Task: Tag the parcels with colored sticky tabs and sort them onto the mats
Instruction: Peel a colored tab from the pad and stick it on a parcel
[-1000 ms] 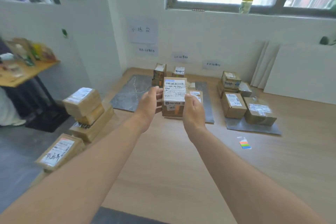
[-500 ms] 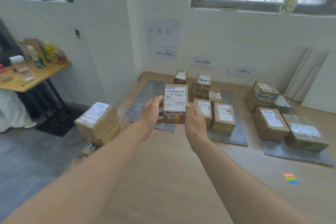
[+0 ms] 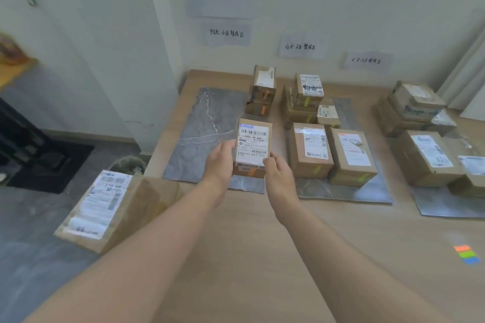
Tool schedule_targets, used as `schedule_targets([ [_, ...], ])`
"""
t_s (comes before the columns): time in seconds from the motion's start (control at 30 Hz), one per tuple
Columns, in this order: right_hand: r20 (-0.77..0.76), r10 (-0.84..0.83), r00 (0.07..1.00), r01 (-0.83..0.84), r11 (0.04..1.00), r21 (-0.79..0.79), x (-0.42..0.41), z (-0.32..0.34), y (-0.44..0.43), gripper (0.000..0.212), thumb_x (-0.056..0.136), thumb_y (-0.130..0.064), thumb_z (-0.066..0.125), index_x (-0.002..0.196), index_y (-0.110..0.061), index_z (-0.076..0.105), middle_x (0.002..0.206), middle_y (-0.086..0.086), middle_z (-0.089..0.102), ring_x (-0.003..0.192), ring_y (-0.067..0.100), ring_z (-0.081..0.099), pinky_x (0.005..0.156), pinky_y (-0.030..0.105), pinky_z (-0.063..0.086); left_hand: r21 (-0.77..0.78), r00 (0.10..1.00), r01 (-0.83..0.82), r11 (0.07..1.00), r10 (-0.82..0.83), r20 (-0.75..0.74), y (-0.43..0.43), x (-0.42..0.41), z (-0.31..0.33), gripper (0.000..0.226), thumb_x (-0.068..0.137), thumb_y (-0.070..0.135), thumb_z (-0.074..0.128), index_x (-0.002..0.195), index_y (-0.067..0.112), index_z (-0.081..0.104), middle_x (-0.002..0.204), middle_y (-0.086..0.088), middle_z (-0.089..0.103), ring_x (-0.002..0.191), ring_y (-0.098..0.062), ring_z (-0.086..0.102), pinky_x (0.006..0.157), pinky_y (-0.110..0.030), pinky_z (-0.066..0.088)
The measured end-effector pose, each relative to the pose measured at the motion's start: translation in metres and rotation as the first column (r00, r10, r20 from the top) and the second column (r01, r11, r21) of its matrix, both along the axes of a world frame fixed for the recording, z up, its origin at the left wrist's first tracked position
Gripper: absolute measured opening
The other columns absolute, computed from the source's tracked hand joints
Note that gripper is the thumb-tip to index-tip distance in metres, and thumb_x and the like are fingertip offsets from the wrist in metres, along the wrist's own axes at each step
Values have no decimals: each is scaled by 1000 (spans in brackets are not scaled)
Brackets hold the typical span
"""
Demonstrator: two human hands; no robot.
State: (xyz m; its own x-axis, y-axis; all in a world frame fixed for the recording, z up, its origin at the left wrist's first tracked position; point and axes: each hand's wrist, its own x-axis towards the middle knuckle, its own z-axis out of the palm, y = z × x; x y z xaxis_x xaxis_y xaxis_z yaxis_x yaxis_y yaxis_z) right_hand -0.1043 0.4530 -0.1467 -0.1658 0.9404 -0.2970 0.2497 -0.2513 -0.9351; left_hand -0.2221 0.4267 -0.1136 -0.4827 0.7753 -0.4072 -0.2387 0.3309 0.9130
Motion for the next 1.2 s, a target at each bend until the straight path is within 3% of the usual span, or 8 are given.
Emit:
schedule_targets([
  [0.4, -22, 79, 997, -81, 991, -107, -24, -62, 104, 32, 103, -25, 42, 120, -38, 66, 105, -29, 71, 99, -13, 62, 88, 23, 47, -91, 996, -64, 994, 69, 58, 109, -21, -72, 44, 97, 32, 42, 70, 41, 76, 100, -5, 76, 102, -25, 69, 96, -43, 51],
  [0.53, -35, 49, 998, -54, 988, -147, -31, -88, 137, 35, 103, -21, 41, 127, -28, 65, 115, -17, 72, 105, -7, 63, 83, 18, 45, -125, 998, -24, 992, 31, 57, 142, -28, -101, 52, 98, 30, 40, 64, 50, 74, 81, 5, 77, 86, -19, 69, 95, -41, 52],
  [0.8, -29, 35, 999, -39, 986, -162, -38, -123, 170, 35, 103, -22, 42, 129, -32, 63, 116, -22, 70, 99, -16, 60, 80, 13, 43, -167, 994, 56, 984, -39, 103, 179, -36, -139, 60, 102, 31, 36, 59, 54, 72, 76, 13, 76, 85, -11, 69, 90, -33, 52],
  [0.93, -11, 30, 1000, -31, 984, -176, -39, -127, 168, 35, 103, -27, 46, 134, -34, 59, 121, -23, 67, 111, -10, 59, 88, 17, 42, -189, 991, 79, 979, -57, 119, 176, -39, -149, 43, 104, 35, 38, 79, 33, 73, 78, 18, 75, 80, 0, 63, 80, -27, 48],
  [1.03, -9, -27, 1000, 25, 984, -177, -36, -111, 158, 39, 104, -27, 45, 143, -27, 53, 128, -22, 60, 118, -2, 54, 95, 21, 37, -204, 993, 61, 977, -38, 116, 165, -40, -139, 26, 103, 41, 41, 117, 32, 61, 123, 12, 63, 100, -1, 55, 90, -29, 44],
  [1.07, -5, -47, 999, 45, 984, -171, -35, -102, 154, 43, 106, -27, 44, 149, -23, 47, 131, -21, 53, 119, -2, 46, 99, 20, 32, -203, 993, 49, 978, -26, 115, 161, -40, -133, 36, 103, 43, 43, 134, 31, 54, 134, 8, 54, 113, -6, 51, 99, -32, 42],
  [1.13, -6, -60, 998, 59, 985, -159, -32, -82, 146, 49, 107, -26, 41, 155, -16, 38, 132, -15, 48, 119, -2, 37, 99, 19, 25, -202, 993, 23, 979, 0, 115, 152, -40, -119, 43, 102, 45, 43, 142, 31, 48, 132, 8, 50, 119, -10, 48, 105, -35, 40],
  [1.2, -20, -64, 998, 61, 987, -148, -28, -62, 135, 48, 108, -25, 38, 154, -15, 38, 125, -19, 51, 115, -3, 44, 95, 14, 27, -184, 993, 25, 983, -4, 116, 140, -38, -99, 30, 103, 44, 42, 130, 35, 50, 110, 14, 54, 95, -2, 52, 98, -32, 41],
])
